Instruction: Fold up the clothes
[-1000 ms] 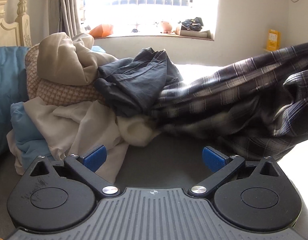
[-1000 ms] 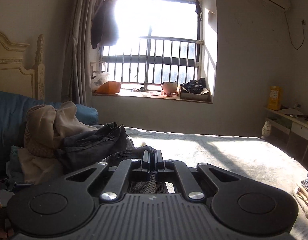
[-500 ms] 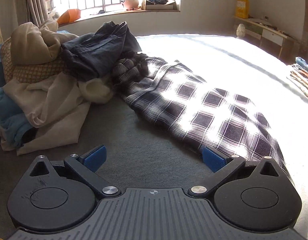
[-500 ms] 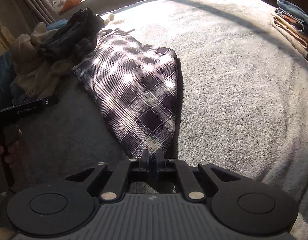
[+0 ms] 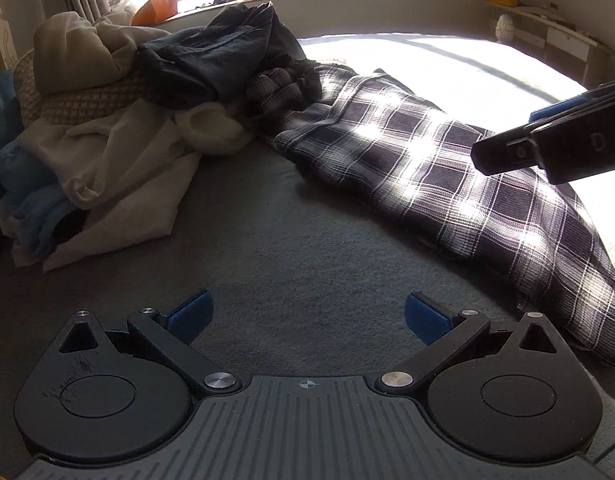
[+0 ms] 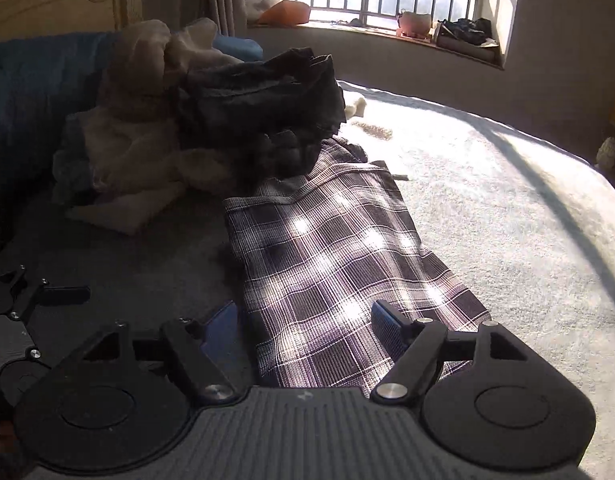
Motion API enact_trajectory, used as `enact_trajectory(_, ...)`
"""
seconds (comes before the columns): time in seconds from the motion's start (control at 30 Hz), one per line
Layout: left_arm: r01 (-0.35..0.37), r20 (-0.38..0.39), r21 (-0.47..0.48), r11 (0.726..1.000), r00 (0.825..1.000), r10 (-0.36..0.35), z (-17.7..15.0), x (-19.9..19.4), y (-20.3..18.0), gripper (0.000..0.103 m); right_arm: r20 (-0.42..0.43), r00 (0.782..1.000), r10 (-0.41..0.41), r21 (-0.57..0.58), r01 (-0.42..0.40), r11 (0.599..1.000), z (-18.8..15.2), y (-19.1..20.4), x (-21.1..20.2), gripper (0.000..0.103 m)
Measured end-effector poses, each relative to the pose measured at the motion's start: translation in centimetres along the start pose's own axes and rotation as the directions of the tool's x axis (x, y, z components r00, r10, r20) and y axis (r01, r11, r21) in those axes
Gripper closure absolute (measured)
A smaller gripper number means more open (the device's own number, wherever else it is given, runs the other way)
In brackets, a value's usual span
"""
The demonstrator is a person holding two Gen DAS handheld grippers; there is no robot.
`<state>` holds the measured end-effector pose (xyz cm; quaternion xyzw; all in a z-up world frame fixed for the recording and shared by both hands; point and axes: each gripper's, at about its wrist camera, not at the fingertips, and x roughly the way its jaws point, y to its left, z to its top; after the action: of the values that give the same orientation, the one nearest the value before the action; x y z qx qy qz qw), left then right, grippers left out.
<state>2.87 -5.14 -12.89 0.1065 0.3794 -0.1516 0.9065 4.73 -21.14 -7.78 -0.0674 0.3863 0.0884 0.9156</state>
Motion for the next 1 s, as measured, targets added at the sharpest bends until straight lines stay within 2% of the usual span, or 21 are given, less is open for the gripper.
enact_trajectory(0.17, -0.011, 0.027, -0.063, 0.998, 1.000, 0.013, 0.2, 1.3, 2.6, 0.002, -0.054, 0.998, -0.014, -0.058, 0.010, 0.998, 1.4, 2.3, 7.5, 0.026)
enact_trajectory(0.2, -0.010, 0.033, -0.077, 0.997, 0.999, 0.012, 0.3, 1.7, 3.1, 0.003, -0.079, 0.997, -0.016, -0.056, 0.011, 0.998, 1.4, 2.2, 8.7, 0.032)
enact_trajectory(0.27, -0.004, 0.045, -0.106, 0.994, 0.999, 0.009, 0.8, 2.4, 4.0, 0.009, -0.070, 0.997, -0.010, 0.009, 0.011, 1.000, 1.1, 1.1, 8.7, 0.077)
enact_trajectory(0.3, 0.005, 0.051, -0.123, 0.992, 0.999, 0.001, 1.1, 2.8, 4.5, 0.011, -0.059, 0.998, -0.008, 0.047, 0.010, 0.999, 0.9, 0.4, 8.5, 0.087)
enact_trajectory(0.33, 0.018, 0.057, -0.141, 0.990, 0.998, -0.010, 1.5, 3.3, 4.9, 0.017, -0.048, 0.999, -0.005, 0.084, 0.009, 0.996, 0.8, -0.3, 8.3, 0.095)
enact_trajectory(0.37, 0.030, 0.064, -0.159, 0.987, 0.998, -0.020, 1.8, 3.7, 5.4, 0.026, -0.037, 0.999, -0.004, 0.122, 0.008, 0.992, 0.7, -1.0, 8.1, 0.095)
enact_trajectory(0.43, 0.081, 0.066, -0.182, 0.980, 0.995, -0.070, 2.8, 4.6, 5.3, 0.033, 0.039, 0.999, 0.015, 0.241, -0.024, 0.970, 0.4, -3.3, 5.1, 0.096)
enact_trajectory(0.47, 0.109, 0.067, -0.192, 0.975, 0.993, -0.098, 3.3, 5.1, 5.2, 0.040, 0.081, 0.996, 0.022, 0.301, -0.045, 0.953, 0.2, -4.7, 3.3, 0.099)
enact_trajectory(0.57, 0.192, 0.071, -0.223, 0.956, 0.981, -0.181, 4.8, 6.5, 4.9, 0.045, 0.145, 0.989, -0.030, 0.454, -0.040, 0.890, -1.4, -9.4, -1.4, 0.100)
enact_trajectory(0.63, 0.246, 0.074, -0.243, 0.938, 0.969, -0.235, 5.9, 7.4, 4.6, 0.047, 0.165, 0.983, -0.081, 0.550, -0.024, 0.835, -2.7, -12.8, -4.2, 0.101)
enact_trajectory(0.7, 0.296, 0.076, -0.258, 0.920, 0.955, -0.286, 6.7, 8.2, 4.2, 0.047, 0.146, 0.973, -0.177, 0.631, 0.046, 0.774, -4.7, -16.3, -6.4, 0.101)
enact_trajectory(0.83, 0.354, 0.049, -0.239, 0.904, 0.934, -0.353, 7.7, 9.6, 1.7, 0.046, 0.067, 0.929, -0.364, 0.778, 0.180, 0.602, -9.9, -22.7, -10.0, 0.101)
enact_trajectory(0.93, 0.351, 0.021, -0.204, 0.914, 0.935, -0.355, 8.2, 10.2, 0.0, 0.037, -0.050, 0.871, -0.488, 0.866, 0.281, 0.413, -15.1, -26.3, -12.2, 0.101)
enact_trajectory(1.0, 0.332, 0.004, -0.183, 0.925, 0.942, -0.336, 8.4, 10.6, -0.8, 0.037, -0.196, 0.826, -0.529, 0.901, 0.365, 0.235, -18.7, -28.4, -13.0, 0.100)
